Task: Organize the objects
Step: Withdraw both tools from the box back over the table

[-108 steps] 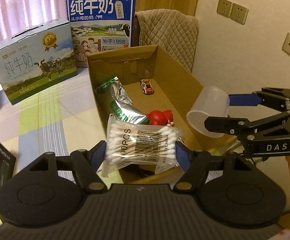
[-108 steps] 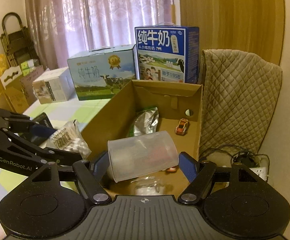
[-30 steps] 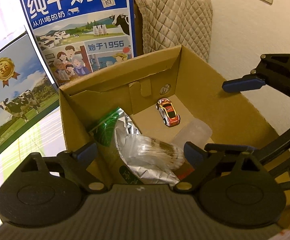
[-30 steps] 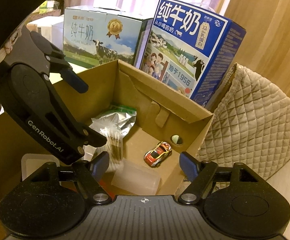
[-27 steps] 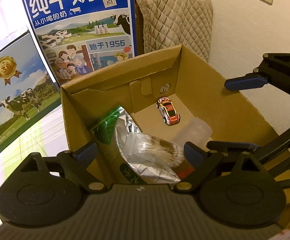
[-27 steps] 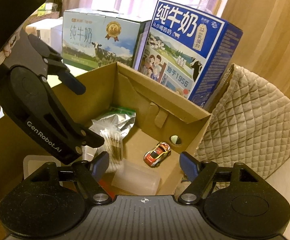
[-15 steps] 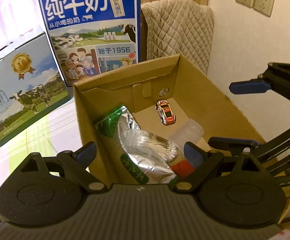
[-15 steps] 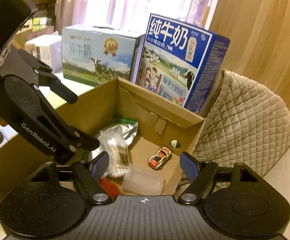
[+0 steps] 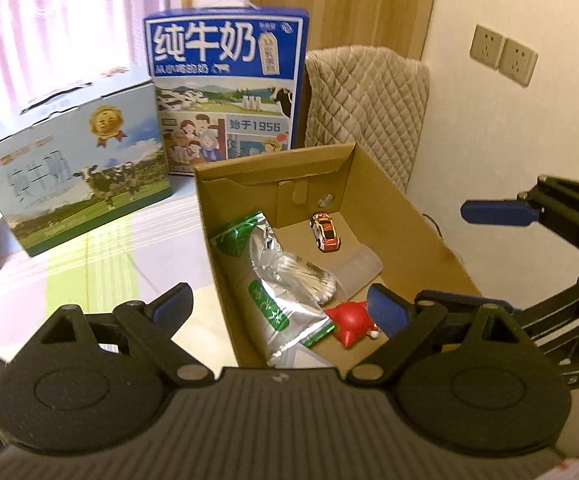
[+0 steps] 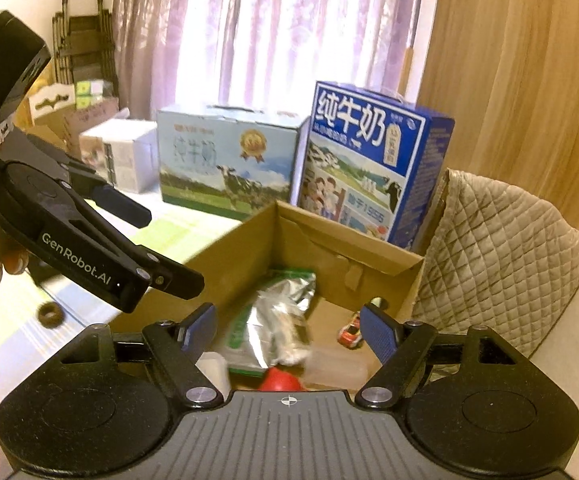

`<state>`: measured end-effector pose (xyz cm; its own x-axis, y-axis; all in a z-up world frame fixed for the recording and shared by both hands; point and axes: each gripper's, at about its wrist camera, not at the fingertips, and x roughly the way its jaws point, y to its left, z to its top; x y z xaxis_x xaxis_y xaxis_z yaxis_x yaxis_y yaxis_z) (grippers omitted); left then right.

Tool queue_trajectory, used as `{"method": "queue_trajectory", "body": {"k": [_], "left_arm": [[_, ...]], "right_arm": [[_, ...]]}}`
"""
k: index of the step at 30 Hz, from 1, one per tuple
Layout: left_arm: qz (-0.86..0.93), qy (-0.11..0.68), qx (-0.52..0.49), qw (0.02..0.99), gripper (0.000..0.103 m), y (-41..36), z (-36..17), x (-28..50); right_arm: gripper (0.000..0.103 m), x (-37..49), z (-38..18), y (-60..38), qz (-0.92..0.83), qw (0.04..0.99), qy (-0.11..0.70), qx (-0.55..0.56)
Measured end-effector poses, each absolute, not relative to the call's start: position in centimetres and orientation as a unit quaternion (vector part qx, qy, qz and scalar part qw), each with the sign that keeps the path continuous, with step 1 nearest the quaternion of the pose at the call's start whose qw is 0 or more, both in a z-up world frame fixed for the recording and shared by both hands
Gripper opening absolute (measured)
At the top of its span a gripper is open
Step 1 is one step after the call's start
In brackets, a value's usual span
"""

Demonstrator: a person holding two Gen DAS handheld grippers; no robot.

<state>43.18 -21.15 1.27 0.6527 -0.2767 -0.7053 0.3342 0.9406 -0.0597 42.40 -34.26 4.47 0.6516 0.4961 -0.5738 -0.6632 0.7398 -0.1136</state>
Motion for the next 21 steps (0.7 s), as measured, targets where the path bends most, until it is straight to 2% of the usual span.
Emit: {"method": "queue_trajectory", "body": {"k": [12,21], "left_arm": [[-0.140,0.361,-0.002,0.922,0.092,-16.2,3.8,36.9],[-0.113,0.370,-0.017,0.922,0.092,-11.5,3.3,32.9]], "right_arm": [[0.077,37.0,6.0,-32.7,0.336,0.898,0.256,-0.126],[0.078,33.7,5.6,-29.7,0.357,0.888,0.269,-0.106]]}}
